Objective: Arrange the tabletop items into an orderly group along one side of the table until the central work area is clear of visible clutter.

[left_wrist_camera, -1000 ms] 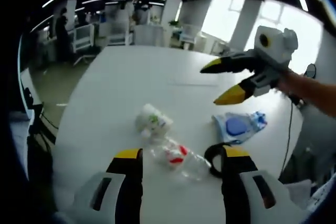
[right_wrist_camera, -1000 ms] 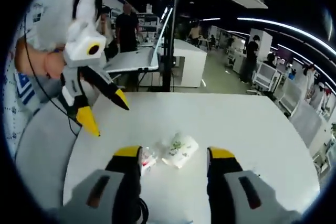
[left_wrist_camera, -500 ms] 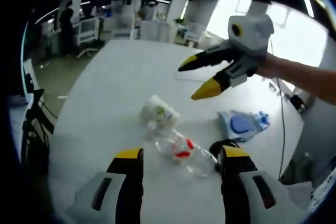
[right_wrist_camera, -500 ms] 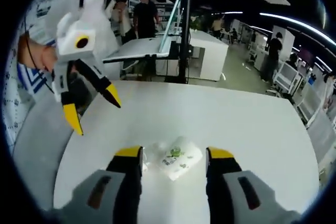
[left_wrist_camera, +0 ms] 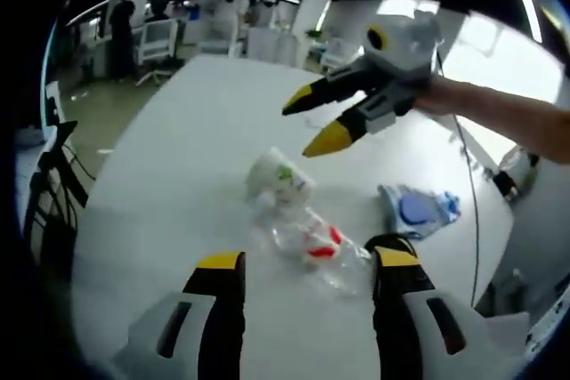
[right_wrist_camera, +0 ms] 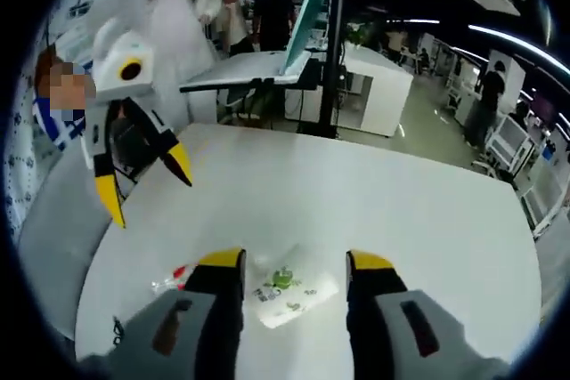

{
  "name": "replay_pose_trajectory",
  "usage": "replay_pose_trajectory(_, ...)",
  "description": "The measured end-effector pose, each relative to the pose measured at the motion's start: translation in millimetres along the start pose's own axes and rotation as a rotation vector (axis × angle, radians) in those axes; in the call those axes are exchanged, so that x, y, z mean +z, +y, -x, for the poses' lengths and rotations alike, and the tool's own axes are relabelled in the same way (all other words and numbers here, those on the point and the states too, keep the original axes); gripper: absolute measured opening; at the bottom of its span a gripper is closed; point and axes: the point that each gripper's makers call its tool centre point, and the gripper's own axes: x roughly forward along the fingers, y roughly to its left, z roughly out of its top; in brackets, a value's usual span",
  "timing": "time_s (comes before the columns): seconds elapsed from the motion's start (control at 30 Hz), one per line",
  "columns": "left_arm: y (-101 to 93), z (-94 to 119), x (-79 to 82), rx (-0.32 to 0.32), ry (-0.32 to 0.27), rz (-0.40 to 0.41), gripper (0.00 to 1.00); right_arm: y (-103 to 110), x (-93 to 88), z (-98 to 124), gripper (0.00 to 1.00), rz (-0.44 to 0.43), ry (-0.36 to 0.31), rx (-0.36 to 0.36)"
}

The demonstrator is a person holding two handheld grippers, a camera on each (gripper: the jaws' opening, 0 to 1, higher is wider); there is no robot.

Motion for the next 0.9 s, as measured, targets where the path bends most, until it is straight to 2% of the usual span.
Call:
replay_pose_trajectory(0.17, 7.1, -2, -4.1, 0.004, 0.001, 0.02, 0.53, -9, 5.2, 0, 0.39, 0.02, -0.004, 0.019)
replay_pose_trajectory(0.23, 7.6, -3, -4.8, 0.003, 0.003, 0.023, 0.53, -6, 0.7, -2, 0.37, 0.013, 0.008, 0.05)
replay_pose_trajectory(0.3, 5.9, -6, -5.6, -0.005, 0.006, 0.027, 0.53, -6, -7.3, -5, 0.38, 0.04, 0.044, 0.06)
replay_pose_trajectory(0.47, 3.9, -13, -10.1, -0.017, 0.009, 0.038, 0.52, -13, -2.7, -8, 0.38, 0.037, 0.028, 0.082)
replay_pose_trajectory(0.53, 2.4, -13, -11.1, -0.024, 0.008, 0.044, 0.52, -10, -1.8, -9, 0.36, 0.042, 0.019, 0.113)
replay_pose_trajectory(0.7, 0.6, -16, -20.6, -0.034, 0.019, 0.058, 0.51, -9, -13.4, -19, 0.37, 0.081, 0.065, 0.144)
replay_pose_trajectory(0.83, 6.2, -11, -23.8, -0.024, 0.013, 0.072, 0.5, -13, -7.4, -26, 0.36, 0.074, 0.047, 0.159)
replay_pose_trajectory(0.9, 8.2, -9, -22.5, -0.022, 0.004, 0.085, 0.49, -8, -3.8, -29, 0.33, 0.047, 0.025, 0.202)
